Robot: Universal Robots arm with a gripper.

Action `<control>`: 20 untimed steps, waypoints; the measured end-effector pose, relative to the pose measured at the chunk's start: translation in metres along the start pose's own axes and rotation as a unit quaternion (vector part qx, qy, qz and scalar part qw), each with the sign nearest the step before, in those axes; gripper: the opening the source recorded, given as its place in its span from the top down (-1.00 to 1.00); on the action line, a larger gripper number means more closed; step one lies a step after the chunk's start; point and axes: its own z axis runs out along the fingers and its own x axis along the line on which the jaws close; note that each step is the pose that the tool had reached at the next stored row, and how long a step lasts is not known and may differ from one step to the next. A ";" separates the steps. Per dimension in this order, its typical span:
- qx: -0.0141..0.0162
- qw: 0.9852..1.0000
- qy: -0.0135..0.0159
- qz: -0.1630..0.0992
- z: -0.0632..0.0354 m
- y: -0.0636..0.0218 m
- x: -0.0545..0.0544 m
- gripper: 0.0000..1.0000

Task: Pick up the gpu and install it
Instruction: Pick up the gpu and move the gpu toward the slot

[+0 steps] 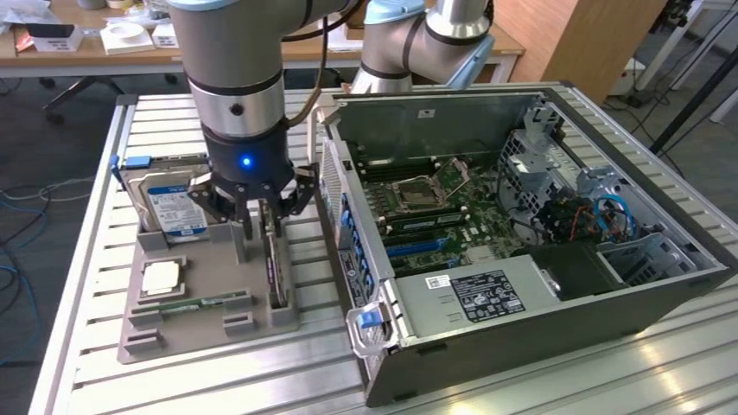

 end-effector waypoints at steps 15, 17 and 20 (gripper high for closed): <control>0.002 1.000 0.001 0.000 0.0019 -0.0033 -0.003 0.18; 0.002 1.000 0.001 0.000 0.0021 -0.0033 -0.005 0.18; 0.002 1.000 0.001 0.000 0.0034 -0.0033 -0.005 0.18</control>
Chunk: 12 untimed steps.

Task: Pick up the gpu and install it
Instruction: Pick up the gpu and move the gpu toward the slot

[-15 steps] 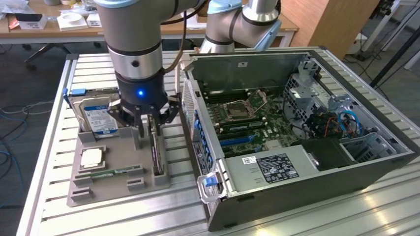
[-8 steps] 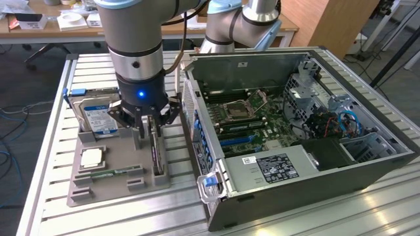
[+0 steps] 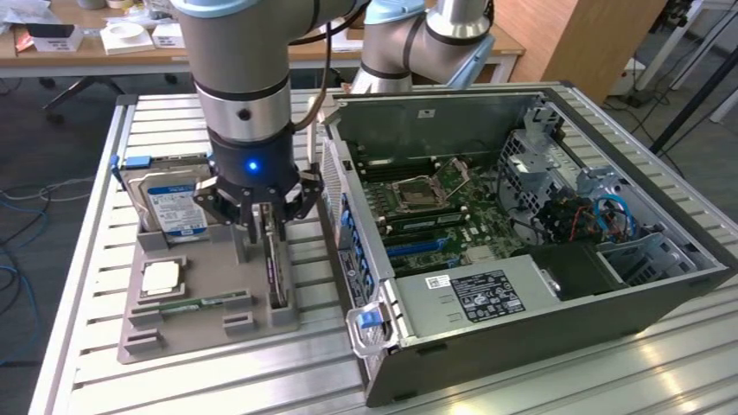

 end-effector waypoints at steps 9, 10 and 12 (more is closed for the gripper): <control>0.000 1.000 0.000 0.000 0.0056 -0.0003 0.000 0.18; 0.000 1.000 0.000 0.000 0.0066 -0.0003 0.000 0.18; 0.000 1.000 0.000 0.000 0.0084 -0.0004 0.000 0.18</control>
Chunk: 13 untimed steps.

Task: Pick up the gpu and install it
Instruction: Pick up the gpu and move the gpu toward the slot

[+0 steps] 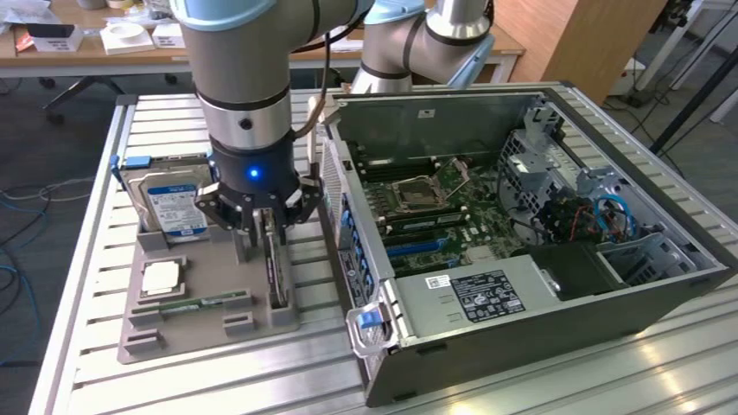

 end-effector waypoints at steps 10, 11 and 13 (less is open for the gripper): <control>0.000 1.000 0.000 0.000 0.0128 -0.0005 0.000 0.18; 0.000 1.000 0.000 0.000 0.0138 -0.0005 0.000 0.18; 0.000 1.000 0.000 0.000 0.0156 -0.0006 0.000 0.18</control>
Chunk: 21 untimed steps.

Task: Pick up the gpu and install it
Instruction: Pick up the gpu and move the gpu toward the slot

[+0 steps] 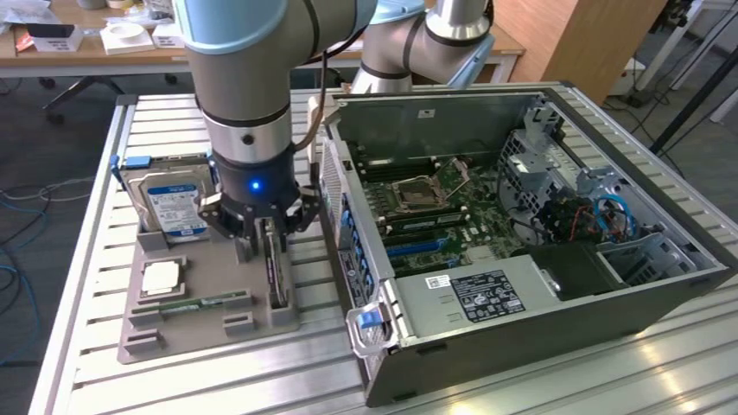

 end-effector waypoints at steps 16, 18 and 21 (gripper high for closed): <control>0.000 1.000 0.000 0.000 0.0079 -0.0003 0.000 0.18; 0.000 1.000 0.000 0.000 0.0079 -0.0003 0.000 0.18; 0.000 1.000 0.000 0.000 0.0079 -0.0003 0.000 0.18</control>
